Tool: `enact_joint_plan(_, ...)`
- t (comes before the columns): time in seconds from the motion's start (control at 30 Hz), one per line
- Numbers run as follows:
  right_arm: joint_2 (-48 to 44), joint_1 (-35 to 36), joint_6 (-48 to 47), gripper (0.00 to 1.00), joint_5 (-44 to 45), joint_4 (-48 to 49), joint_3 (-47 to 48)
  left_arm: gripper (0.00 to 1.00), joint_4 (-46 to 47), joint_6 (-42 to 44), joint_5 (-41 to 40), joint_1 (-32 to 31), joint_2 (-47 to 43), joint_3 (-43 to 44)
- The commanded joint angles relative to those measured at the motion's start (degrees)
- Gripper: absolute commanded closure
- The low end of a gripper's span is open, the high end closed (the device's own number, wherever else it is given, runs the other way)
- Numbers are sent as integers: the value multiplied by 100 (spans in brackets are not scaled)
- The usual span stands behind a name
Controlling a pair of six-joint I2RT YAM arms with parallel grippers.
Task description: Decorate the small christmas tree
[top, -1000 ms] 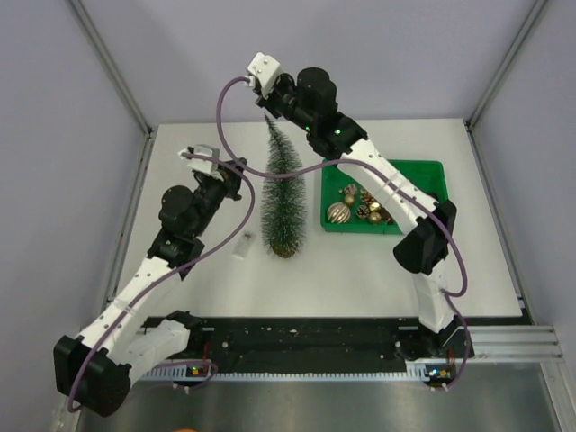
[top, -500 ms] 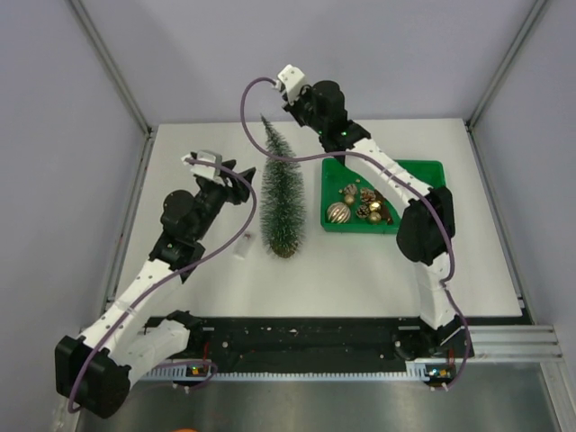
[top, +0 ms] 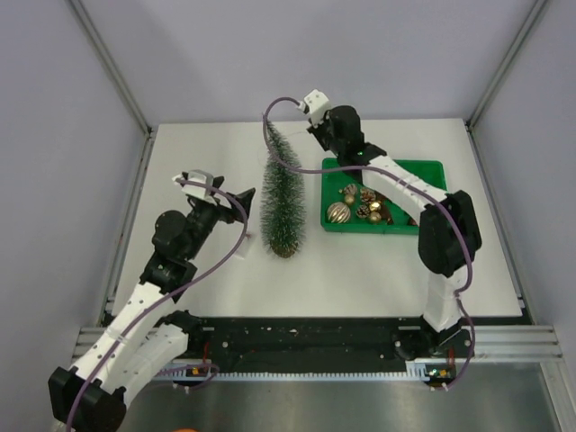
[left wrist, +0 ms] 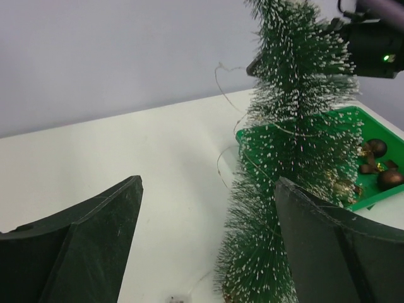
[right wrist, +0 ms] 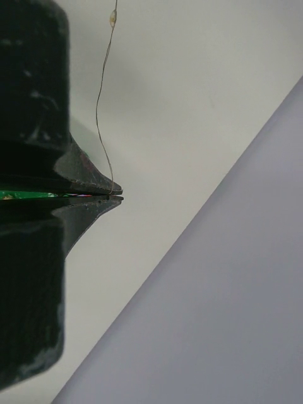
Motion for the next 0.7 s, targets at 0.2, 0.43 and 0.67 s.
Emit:
enact_joint_plan(0.2,-1666,-209,775,100,602,611,-1565,1,-89,-724,1380,64,-108,-209)
enact_joint_plan(0.43,-1939,-209,1557,100,1569,-389,-2224,1,-36,-848,1444,116,15,-403)
enact_joint_plan(0.67,-2667,528,1857,100,2236,-637,-3402,23,16,-839,1646,152,-29,-455)
